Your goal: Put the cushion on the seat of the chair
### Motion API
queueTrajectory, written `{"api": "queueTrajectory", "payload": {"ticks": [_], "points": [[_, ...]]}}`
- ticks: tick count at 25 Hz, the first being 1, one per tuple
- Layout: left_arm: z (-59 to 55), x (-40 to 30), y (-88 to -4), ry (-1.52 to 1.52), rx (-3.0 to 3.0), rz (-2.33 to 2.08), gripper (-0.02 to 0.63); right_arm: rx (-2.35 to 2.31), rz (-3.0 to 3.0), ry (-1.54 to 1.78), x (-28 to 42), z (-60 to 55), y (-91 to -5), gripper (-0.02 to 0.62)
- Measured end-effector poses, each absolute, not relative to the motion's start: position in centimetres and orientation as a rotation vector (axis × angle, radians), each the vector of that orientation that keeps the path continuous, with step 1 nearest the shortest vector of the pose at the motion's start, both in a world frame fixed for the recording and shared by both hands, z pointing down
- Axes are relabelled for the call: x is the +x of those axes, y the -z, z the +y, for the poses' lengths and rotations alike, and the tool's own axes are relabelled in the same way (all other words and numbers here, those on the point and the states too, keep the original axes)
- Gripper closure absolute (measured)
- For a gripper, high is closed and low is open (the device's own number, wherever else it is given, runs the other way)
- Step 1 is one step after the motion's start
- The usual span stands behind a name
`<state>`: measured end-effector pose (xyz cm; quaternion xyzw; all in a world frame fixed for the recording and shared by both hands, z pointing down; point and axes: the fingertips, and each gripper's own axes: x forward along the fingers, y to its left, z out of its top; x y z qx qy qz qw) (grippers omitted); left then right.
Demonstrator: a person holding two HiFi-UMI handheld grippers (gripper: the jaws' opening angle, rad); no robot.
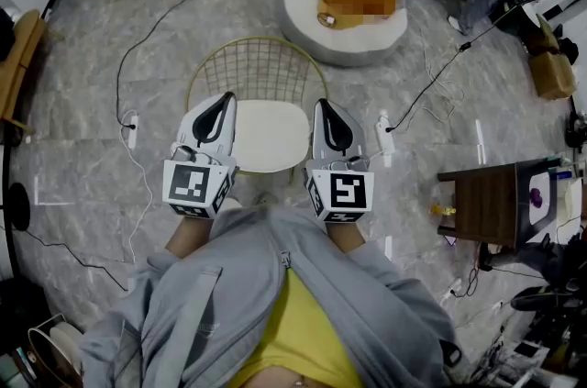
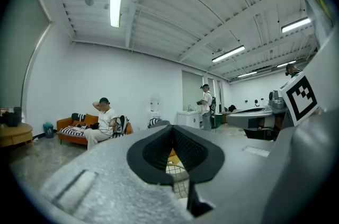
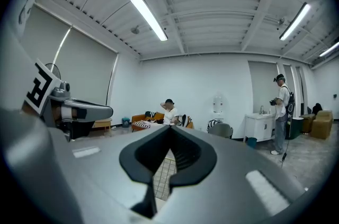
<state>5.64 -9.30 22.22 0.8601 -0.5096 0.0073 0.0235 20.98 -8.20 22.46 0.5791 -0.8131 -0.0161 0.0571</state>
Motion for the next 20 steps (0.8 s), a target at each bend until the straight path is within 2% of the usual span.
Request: {"api": "queueTrajectory", "payload": {"ticks": [20], "points": [[-10.0, 5.9, -24.6, -0.055, 2.639, -1.549, 0.6, 1.696, -2.453, 0.021, 20.7, -9.2, -24.5, 0.597]]}}
